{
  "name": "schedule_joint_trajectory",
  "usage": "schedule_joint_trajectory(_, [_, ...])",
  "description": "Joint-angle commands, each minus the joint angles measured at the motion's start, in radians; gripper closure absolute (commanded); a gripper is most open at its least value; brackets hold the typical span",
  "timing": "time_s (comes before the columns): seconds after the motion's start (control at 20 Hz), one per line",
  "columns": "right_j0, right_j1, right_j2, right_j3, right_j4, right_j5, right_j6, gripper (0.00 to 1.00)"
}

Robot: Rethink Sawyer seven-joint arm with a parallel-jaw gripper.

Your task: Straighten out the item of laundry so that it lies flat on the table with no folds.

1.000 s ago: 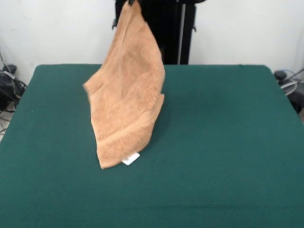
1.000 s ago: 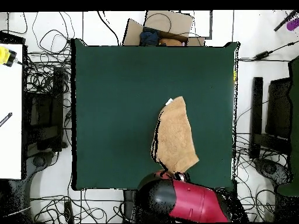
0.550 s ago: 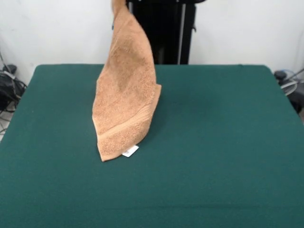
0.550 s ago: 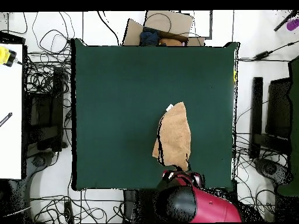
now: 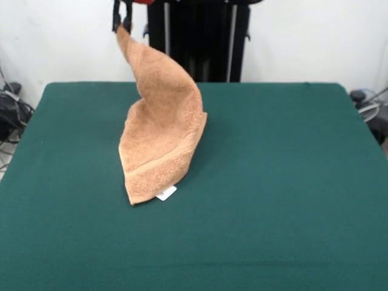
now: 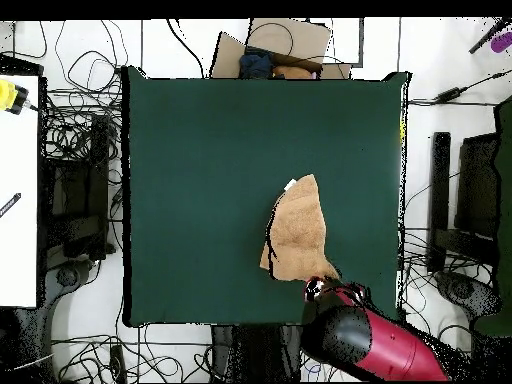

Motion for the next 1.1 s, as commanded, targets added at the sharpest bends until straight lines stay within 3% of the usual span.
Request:
schedule_joint_trajectory(0.05, [-0.001,0.079,0.133,0.079,0.006,-0.022,0.102,1.0])
schedule_joint_trajectory(0.2, [0.007,0.079,0.127,0.071,-0.001,-0.016,0.11,1.0])
schedule_joint_trajectory(0.25, [0.01,0.079,0.125,0.069,-0.003,-0.015,0.112,0.0])
schedule_joint_trajectory(1.1, [0.021,0.092,0.141,0.08,0.024,-0.028,0.148,0.0])
